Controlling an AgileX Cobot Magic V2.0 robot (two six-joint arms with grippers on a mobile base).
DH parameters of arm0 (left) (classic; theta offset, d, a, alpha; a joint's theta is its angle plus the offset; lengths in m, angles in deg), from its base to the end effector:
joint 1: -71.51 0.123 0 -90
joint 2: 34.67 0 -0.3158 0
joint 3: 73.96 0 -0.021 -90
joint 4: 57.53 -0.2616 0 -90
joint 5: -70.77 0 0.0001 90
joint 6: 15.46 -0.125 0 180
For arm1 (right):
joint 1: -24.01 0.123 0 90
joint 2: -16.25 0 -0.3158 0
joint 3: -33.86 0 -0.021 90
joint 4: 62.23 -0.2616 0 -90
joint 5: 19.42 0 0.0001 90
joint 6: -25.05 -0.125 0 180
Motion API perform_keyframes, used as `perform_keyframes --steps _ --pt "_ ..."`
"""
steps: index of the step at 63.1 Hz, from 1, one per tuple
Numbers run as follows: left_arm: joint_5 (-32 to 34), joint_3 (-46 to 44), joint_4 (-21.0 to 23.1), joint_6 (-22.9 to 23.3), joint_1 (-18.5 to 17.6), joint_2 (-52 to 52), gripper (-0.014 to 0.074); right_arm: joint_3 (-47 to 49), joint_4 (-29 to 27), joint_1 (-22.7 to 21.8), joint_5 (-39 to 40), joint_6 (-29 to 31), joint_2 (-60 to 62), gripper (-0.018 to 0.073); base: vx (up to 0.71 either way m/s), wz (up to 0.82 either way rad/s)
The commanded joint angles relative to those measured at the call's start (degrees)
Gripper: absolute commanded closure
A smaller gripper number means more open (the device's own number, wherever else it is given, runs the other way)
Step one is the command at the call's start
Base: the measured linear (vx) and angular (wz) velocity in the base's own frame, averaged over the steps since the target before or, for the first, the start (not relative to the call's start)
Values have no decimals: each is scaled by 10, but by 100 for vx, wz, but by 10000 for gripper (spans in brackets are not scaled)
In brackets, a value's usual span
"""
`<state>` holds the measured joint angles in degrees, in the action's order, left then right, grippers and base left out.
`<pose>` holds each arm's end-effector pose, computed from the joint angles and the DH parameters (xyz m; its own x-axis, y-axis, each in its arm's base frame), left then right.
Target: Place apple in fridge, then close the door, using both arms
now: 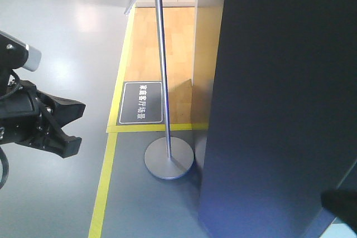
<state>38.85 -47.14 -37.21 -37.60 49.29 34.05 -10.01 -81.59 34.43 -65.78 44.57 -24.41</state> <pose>0.2203 -0.1148 0.3409 -0.4984 0.2905 -0.8168 0.5522 0.8327 -0.0408 0.1055 0.0499 0.2978 -0.5819 -0.2083 -0.7862 -0.4203 0.9046 0.0714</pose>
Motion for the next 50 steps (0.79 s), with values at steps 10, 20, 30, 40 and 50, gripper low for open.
perform_keyframes --steps 10,20,30,40,50 --pt "29 -16 8 5 0 -11 603 17 33 -1 178 -17 -80 566 0 0" --pt "29 -16 8 5 0 -11 603 44 105 -5 209 -82 -149 566 0 0" --pt "29 -16 8 5 0 -11 603 85 188 -6 214 -145 -205 566 0 0" --pt "29 -16 8 5 0 -11 603 105 292 -18 246 -245 -232 565 0 0" --pt "30 -16 8 5 0 -11 603 110 358 -69 270 -301 -246 565 0 0"
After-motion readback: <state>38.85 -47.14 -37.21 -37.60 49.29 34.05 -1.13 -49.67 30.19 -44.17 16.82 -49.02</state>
